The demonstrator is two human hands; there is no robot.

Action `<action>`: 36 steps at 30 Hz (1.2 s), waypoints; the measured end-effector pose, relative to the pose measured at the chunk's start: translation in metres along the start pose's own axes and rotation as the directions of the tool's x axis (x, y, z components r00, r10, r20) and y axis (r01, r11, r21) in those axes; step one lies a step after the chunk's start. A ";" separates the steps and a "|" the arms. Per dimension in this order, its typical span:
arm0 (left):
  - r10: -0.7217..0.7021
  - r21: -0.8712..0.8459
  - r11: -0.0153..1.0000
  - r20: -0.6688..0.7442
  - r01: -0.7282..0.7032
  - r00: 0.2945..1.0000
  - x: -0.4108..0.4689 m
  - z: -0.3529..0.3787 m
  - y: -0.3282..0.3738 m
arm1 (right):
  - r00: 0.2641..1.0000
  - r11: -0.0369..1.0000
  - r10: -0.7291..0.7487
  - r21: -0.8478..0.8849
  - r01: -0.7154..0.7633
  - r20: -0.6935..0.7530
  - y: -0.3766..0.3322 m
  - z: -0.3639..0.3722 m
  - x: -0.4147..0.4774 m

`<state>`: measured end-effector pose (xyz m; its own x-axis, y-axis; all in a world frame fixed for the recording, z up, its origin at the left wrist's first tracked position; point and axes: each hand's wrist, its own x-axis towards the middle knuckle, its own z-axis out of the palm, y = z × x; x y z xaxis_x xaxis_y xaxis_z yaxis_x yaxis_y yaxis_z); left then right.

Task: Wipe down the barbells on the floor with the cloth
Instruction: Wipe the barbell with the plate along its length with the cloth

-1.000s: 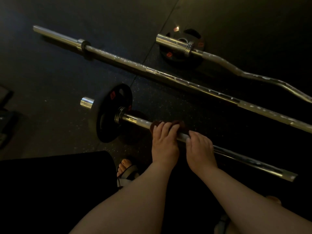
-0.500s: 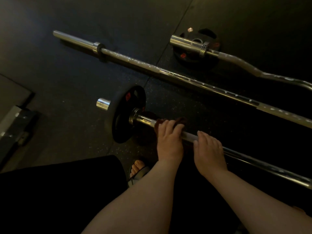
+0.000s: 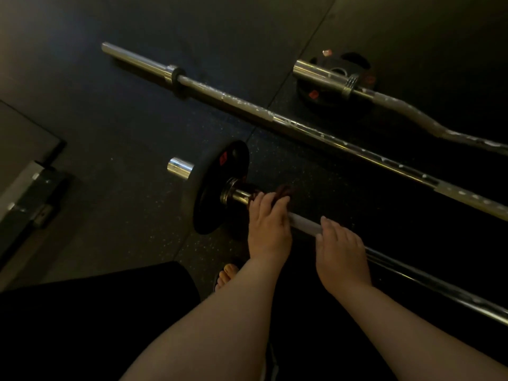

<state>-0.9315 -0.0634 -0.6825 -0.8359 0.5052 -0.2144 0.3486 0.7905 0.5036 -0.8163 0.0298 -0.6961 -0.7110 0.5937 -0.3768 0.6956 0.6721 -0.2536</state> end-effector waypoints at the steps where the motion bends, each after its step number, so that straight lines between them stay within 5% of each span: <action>1: -0.045 -0.042 0.998 -0.025 0.044 0.999 0.012 -0.006 -0.004 | 1.000 1.000 0.000 0.029 -0.001 0.009 0.001 -0.001 0.002; 5: -0.215 -0.152 0.968 -0.094 0.199 0.972 0.033 -0.012 -0.009 | 1.000 0.997 0.002 0.080 -0.002 0.008 -0.003 0.001 0.004; 8: -0.073 -0.007 0.997 -0.018 0.073 0.997 0.009 0.001 -0.005 | 1.000 0.999 0.020 0.034 -0.019 -0.010 -0.004 0.005 0.002; 12: -0.014 -0.043 0.999 0.048 0.016 0.999 0.007 -0.005 -0.028 | 1.000 0.999 -0.004 0.035 0.005 -0.011 0.003 0.003 -0.001; 17: -0.108 -0.120 0.988 -0.053 0.101 0.993 0.030 -0.019 -0.034 | 1.000 0.998 -0.027 0.054 0.027 -0.001 0.006 0.004 0.002; 23: -0.102 -0.118 0.988 -0.023 0.099 0.994 -0.017 0.004 -0.036 | 1.000 0.996 -0.021 0.092 0.023 -0.019 0.004 0.009 0.000; 31: -0.164 -0.211 0.966 -0.065 0.147 0.984 0.032 -0.008 -0.025 | 0.999 0.994 -0.032 0.102 0.033 -0.015 0.002 0.003 0.004; 36: 0.062 -0.071 0.996 0.003 -0.061 0.998 0.016 -0.001 -0.023 | 0.999 0.997 0.010 0.073 -0.007 -0.030 0.003 0.006 0.006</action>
<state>-0.9537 -0.0742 -0.6968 -0.8116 0.5541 -0.1852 0.3684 0.7314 0.5739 -0.8177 0.0325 -0.7046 -0.7071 0.6133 -0.3520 0.7065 0.6337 -0.3152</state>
